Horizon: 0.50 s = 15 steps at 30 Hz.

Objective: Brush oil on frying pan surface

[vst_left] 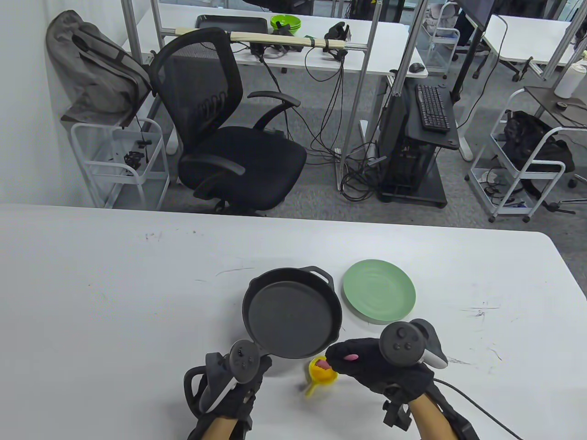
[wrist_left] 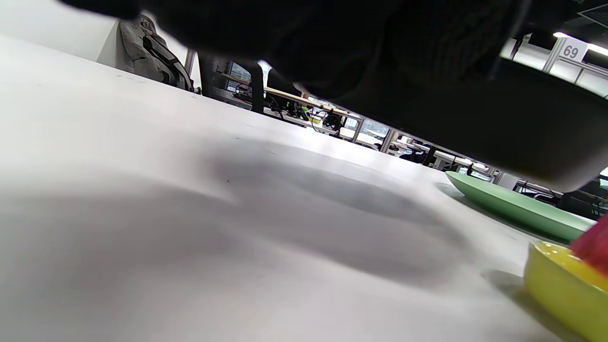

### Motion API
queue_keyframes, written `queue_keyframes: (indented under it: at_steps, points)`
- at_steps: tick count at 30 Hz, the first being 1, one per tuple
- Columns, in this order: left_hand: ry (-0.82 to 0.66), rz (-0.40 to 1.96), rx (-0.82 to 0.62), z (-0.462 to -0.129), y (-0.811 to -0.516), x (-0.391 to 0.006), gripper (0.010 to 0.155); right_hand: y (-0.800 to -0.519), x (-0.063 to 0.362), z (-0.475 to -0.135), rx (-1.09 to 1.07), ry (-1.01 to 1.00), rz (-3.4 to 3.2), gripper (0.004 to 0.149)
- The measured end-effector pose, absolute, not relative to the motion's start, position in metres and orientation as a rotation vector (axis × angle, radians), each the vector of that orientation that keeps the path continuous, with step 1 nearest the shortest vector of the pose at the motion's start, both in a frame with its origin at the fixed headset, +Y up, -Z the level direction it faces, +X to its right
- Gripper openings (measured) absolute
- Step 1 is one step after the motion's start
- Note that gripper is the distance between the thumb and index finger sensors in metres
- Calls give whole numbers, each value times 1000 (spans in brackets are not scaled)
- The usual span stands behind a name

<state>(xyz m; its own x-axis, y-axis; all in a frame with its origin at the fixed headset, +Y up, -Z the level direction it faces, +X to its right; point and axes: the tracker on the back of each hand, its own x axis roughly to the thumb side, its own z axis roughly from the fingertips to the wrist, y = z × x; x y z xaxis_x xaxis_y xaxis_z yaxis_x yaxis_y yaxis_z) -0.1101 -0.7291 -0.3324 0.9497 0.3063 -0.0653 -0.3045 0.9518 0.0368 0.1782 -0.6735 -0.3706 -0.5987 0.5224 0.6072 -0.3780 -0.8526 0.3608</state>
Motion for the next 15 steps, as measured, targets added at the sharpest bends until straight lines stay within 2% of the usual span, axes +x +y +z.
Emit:
queue_keyframes:
  at_steps: [7, 15]
  points:
    - [61, 306, 26, -333, -730, -109, 60, -687, 169, -372, 1009, 435, 2345, 39]
    - [55, 307, 21, -333, -730, -108, 60, -681, 175, -373, 984, 318, 2358, 39]
